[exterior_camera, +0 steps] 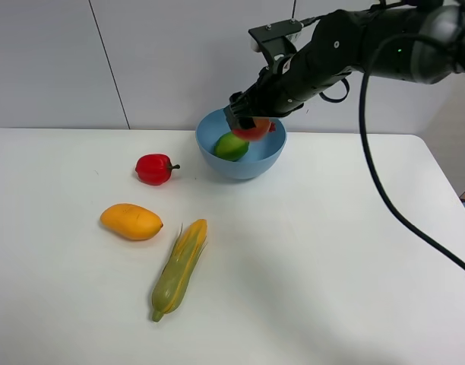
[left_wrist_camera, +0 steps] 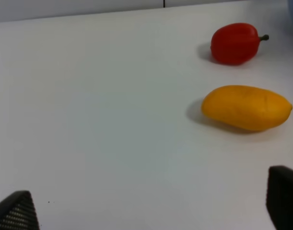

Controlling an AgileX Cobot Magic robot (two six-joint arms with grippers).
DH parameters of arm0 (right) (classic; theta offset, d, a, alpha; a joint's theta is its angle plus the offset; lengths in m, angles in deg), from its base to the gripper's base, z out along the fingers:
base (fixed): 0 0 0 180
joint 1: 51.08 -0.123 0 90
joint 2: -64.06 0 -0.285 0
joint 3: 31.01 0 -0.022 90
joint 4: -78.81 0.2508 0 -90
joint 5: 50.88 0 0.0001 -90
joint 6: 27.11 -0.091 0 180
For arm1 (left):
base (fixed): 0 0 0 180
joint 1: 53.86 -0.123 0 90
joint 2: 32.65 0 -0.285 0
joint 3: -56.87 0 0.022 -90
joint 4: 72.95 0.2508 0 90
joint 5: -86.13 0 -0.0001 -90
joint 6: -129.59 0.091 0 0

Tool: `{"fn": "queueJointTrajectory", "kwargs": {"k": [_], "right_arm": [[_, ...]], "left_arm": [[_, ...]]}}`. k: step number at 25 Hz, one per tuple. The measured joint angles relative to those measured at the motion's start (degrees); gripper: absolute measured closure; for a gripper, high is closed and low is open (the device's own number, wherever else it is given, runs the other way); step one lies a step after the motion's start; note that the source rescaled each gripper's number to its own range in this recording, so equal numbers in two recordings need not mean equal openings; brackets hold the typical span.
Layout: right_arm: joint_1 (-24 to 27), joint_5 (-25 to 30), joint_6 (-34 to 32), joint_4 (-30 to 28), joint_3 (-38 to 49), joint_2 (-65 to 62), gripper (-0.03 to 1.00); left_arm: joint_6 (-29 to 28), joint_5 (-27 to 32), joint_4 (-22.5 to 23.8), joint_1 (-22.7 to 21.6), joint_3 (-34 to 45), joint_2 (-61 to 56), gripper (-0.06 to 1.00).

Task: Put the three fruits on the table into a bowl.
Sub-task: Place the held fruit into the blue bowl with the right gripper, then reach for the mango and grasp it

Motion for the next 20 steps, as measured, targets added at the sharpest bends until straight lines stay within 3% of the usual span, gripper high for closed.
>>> {"fn": "queueJointTrajectory", "kwargs": {"k": [5,6,8,11,16,20], "right_arm": [[1.1,-2.6,1.3,-0.2,-1.5,5.1,0.74],[1.1,-3.3,1.4,-0.1,-1.5,5.2,0.65],[1.1,-3.8,0.9,-0.1,-2.3,5.1,0.25],[1.1,-2.5,-0.7,-0.6,-2.7,3.2,0.04],[1.1,1.4,-2.7,-3.1,-2.7,-6.9,-0.02],[1.4,3.9,-4.2,-6.0,-0.3,-22.2,-0.02]], "left_arm": [[0.0,0.0,0.0,0.0,0.0,0.0,0.03],[0.0,0.0,0.0,0.0,0.0,0.0,0.03],[0.0,0.0,0.0,0.0,0.0,0.0,0.03],[0.0,0.0,0.0,0.0,0.0,0.0,0.03],[0.0,0.0,0.0,0.0,0.0,0.0,0.03],[0.0,0.0,0.0,0.0,0.0,0.0,0.03]]}}
